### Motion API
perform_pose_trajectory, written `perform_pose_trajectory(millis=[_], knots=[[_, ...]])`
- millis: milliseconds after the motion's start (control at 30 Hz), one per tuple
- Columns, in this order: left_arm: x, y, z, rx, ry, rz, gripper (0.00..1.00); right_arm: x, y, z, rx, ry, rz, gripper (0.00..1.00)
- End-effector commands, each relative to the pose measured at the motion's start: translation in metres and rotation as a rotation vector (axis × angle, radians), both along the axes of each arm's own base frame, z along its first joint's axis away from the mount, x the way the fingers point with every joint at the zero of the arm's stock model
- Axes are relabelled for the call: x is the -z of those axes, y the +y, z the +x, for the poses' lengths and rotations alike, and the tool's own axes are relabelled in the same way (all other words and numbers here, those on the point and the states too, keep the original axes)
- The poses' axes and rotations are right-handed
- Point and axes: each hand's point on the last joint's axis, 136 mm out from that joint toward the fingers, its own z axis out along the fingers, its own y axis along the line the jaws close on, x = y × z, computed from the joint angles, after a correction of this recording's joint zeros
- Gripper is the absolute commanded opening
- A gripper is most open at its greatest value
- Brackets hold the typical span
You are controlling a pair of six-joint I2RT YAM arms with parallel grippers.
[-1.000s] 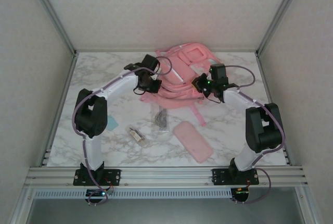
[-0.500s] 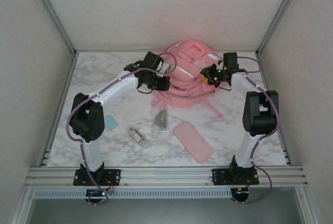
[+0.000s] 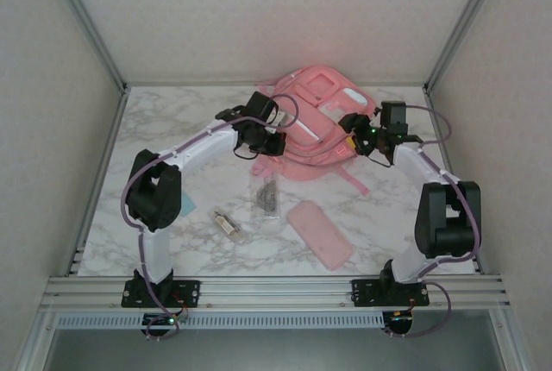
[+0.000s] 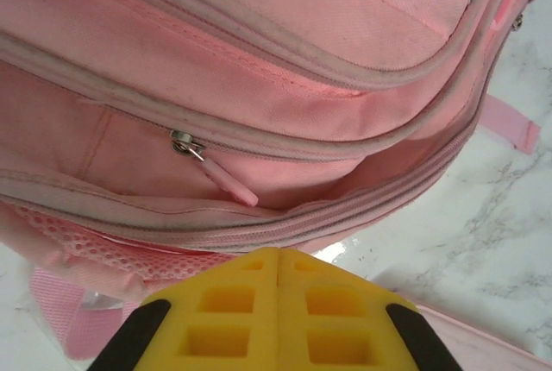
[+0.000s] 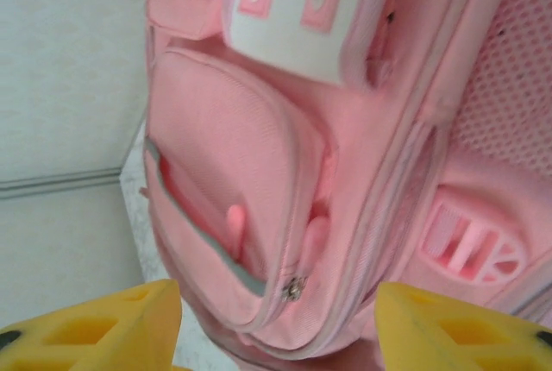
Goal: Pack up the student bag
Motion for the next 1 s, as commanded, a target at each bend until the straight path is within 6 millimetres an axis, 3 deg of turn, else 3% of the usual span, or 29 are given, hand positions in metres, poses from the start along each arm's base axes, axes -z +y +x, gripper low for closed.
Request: perform_pose_trajectory(millis=[0, 233, 433, 833, 967], knots=[[-0.014, 0.005, 0.008, -0.065, -0.067, -0.006, 0.00, -0.001, 0.025, -0.012, 0.005, -0.018, 0.038, 0.62], [-0.033, 0.027, 0.011, -0.163, -0.162, -0.017, 0.00, 0.022, 0.075, -0.022, -0.025, 0.022, 0.071, 0.63], [-0.032, 0.038, 0.002, -0.171, -0.163, -0.009, 0.00, 0.046, 0.094, -0.014, -0.014, 0.074, 0.115, 0.64], [-0.030, 0.049, 0.003, -0.203, -0.188, 0.024, 0.00, 0.062, 0.097, -0.051, -0.014, 0.141, 0.066, 0.68], [-0.025, 0.049, 0.004, -0.203, -0.179, 0.024, 0.00, 0.072, 0.093, -0.052, -0.002, 0.154, 0.039, 0.70]])
